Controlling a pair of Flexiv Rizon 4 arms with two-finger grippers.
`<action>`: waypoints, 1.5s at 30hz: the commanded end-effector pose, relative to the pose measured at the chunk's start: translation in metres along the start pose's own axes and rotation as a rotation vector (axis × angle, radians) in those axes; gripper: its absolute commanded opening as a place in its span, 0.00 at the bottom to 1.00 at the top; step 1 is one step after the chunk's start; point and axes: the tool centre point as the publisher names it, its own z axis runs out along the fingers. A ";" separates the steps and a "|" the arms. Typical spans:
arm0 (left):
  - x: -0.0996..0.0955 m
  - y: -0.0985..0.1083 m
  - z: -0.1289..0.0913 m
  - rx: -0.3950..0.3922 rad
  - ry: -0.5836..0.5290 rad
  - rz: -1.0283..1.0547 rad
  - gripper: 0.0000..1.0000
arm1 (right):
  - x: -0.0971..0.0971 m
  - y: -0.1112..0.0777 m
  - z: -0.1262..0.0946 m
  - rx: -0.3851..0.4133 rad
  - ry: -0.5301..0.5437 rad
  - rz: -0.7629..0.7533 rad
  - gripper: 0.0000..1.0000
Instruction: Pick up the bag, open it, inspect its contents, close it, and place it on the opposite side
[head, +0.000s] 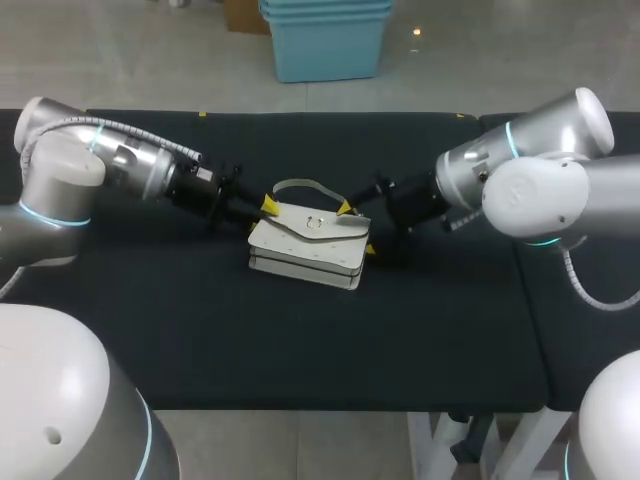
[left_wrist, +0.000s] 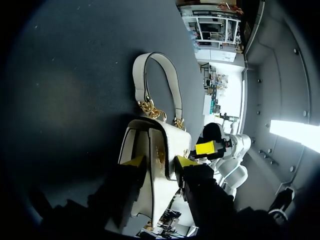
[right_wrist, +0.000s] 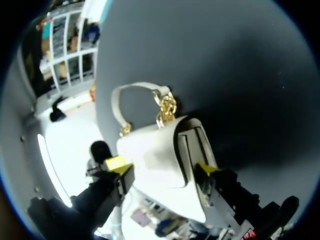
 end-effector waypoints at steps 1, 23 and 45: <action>-0.010 -0.006 0.005 -0.007 0.015 -0.006 0.41 | -0.007 0.007 0.013 0.011 0.003 0.007 0.63; 0.007 0.006 -0.002 0.029 0.017 0.064 0.59 | 0.006 0.004 -0.006 -0.028 0.046 -0.032 1.00; 0.001 0.003 0.001 0.039 0.011 0.041 0.38 | 0.004 0.005 -0.005 -0.027 0.045 -0.031 0.10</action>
